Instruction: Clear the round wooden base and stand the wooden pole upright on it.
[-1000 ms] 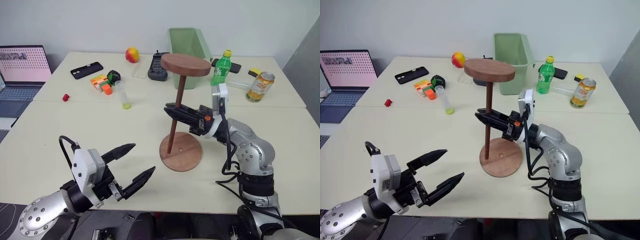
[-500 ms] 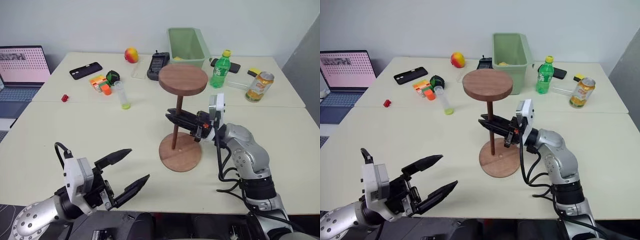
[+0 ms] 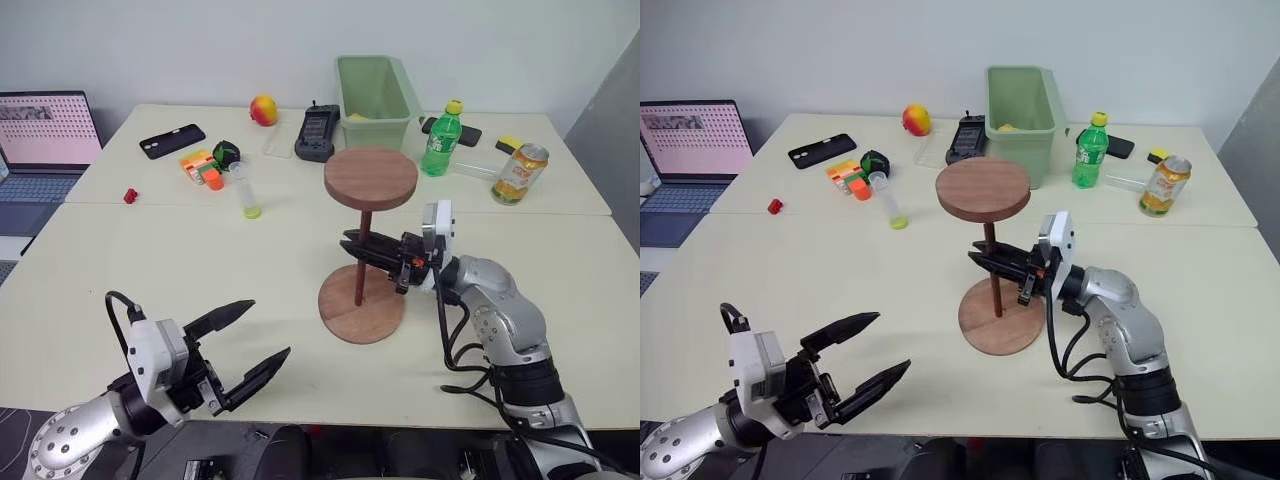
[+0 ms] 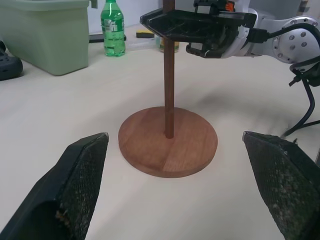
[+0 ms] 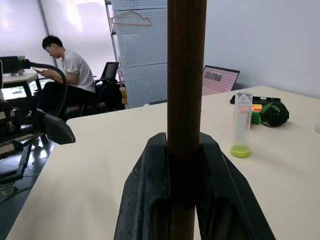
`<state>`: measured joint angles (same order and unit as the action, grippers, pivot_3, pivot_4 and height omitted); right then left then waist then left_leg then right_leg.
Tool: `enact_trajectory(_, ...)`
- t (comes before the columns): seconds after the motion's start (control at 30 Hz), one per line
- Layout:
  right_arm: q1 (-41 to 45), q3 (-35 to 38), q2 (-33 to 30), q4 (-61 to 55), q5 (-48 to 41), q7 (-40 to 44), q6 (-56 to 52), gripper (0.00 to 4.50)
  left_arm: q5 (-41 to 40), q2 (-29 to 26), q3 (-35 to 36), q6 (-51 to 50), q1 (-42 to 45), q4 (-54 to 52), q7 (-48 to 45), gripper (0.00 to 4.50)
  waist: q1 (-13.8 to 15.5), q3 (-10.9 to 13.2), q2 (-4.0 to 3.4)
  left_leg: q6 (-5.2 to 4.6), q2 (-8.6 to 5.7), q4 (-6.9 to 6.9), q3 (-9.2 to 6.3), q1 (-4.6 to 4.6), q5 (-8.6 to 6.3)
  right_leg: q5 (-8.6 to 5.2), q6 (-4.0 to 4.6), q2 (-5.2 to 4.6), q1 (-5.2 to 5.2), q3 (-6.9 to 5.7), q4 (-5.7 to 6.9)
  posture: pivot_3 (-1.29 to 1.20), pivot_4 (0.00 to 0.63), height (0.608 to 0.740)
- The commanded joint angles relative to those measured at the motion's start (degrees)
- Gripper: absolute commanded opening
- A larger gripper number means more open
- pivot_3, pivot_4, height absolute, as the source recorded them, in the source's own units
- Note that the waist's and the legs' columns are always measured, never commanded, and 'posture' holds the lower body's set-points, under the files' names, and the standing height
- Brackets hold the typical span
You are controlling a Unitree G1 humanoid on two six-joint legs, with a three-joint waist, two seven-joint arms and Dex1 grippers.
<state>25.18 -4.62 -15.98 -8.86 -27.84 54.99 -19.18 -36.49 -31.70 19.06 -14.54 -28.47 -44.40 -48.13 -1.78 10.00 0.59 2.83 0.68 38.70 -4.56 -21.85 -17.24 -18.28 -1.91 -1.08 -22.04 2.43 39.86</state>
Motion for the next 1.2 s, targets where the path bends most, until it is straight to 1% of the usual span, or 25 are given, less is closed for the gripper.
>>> enact_trajectory(0.03,-0.1,0.5,-0.8,-0.5,-0.1,0.1,1.7,0.25,-0.1,-0.1,-0.4,1.5,-0.4,-0.9,-0.1,4.5,0.0,0.0,0.0,0.0,0.0,0.0,0.0,0.0,0.0,0.0,0.0,0.0,0.0,0.0,0.0,0.0,0.15,0.74)
enact_trajectory(0.47,0.1,-1.4,0.7,2.1,1.6,-0.4,5.9,0.25,-1.1,-1.1,-0.7,0.5,1.4,-1.0,0.6,4.5,-0.1,0.0,0.0,0.0,0.01,0.0,0.01,0.01,0.0,0.0,0.0,0.0,0.0,-0.01,0.0,0.0,0.15,0.74)
enact_trajectory(0.77,-3.8,-3.1,0.5,1.5,3.2,-0.3,8.2,0.25,-1.4,-1.3,-0.9,0.1,1.4,-2.0,1.6,4.5,0.0,0.0,0.01,0.0,0.02,0.0,-0.01,0.03,0.0,0.0,0.0,0.0,0.04,0.01,-0.02,0.0,0.15,0.74)
enact_trajectory(0.97,-5.3,-4.4,-0.1,4.3,5.7,-1.4,9.6,0.25,-1.6,-1.7,-0.9,-0.2,1.8,-2.1,1.9,4.5,0.0,0.0,0.02,0.0,0.01,-0.02,-0.03,0.12,0.0,0.0,0.0,0.0,0.14,0.0,-0.05,0.0,0.15,0.74)
enact_trajectory(1.07,-5.2,-5.1,-0.3,4.8,6.4,-2.3,9.0,0.25,-1.6,-1.9,-0.8,-0.2,1.8,-2.1,2.0,4.5,0.0,0.0,0.04,0.0,0.02,-0.14,-0.03,0.46,0.0,0.0,0.0,0.0,0.49,0.01,-0.18,0.0,0.15,0.74)
enact_trajectory(1.13,-5.2,-5.7,-0.5,5.2,6.6,-2.8,7.5,0.25,-1.7,-2.0,-1.0,-0.3,2.0,-2.2,2.2,4.5,-0.1,-0.2,0.08,0.0,-0.01,-0.64,0.09,1.08,0.0,0.0,0.01,0.0,0.98,0.04,-0.49,0.0,0.15,0.74)
enact_trajectory(1.2,-5.6,-6.4,-1.1,5.3,6.9,-2.7,6.7,0.25,-1.7,-2.1,-1.1,-0.4,2.0,-2.4,2.4,4.5,-0.1,-0.2,0.08,0.0,0.02,-0.71,0.09,1.11,0.0,-0.01,0.01,0.01,0.98,0.05,-0.53,0.0,0.15,0.74)
